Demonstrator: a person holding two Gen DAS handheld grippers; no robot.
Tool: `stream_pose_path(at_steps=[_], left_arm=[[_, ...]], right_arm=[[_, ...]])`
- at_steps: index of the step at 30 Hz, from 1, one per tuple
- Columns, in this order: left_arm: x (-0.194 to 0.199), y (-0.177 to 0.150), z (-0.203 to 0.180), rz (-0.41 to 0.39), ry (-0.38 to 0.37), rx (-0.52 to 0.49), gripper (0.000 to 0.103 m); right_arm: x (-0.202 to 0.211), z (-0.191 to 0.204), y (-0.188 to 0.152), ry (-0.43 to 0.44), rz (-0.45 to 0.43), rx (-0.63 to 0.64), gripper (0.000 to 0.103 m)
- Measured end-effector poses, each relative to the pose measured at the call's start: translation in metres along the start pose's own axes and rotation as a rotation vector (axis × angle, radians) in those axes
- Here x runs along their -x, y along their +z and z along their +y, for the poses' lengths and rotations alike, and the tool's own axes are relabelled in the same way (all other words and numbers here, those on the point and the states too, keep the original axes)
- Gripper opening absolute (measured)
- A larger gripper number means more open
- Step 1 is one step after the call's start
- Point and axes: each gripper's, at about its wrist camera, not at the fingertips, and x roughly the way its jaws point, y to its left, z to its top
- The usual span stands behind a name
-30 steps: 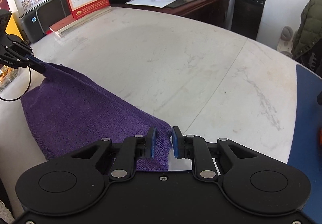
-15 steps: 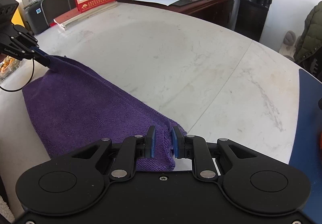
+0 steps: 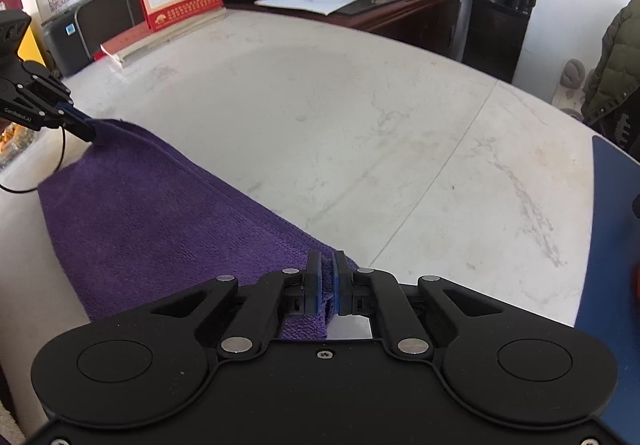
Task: Fold towel
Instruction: 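Lift the gripped purple towel edge with both grippers and fold it over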
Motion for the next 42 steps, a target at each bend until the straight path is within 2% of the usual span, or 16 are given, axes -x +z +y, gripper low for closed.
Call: stream_pose_path(at_steps=[9,13,27,36,42], left_arm=[[0.038,-0.007,-0.011,-0.038,-0.036,-0.007,0.005],[0.025,-0.007,-0.003,-0.017,-0.035,0.006,0.005],[-0.014,-0.001,0.031,0.045,-0.041,0.041,0.005],[-0.033,0.003,0.044,0.087,-0.018,0.041,0.005],[-0.035,0.000,0.051,0.091,-0.024,0.084,0.006]], right_arm=[[0.039,0.015,0.001,0.040,-0.051,-0.011,0.004],[0.038,0.015,0.003,0.044,-0.061,-0.018,0.004],[-0.004,-0.003,0.008,0.045,-0.004,-0.041,0.004],[-0.013,-0.005,0.007,0.051,0.018,-0.046,0.004],[-0.014,-0.004,0.007,0.047,0.024,-0.046,0.004]])
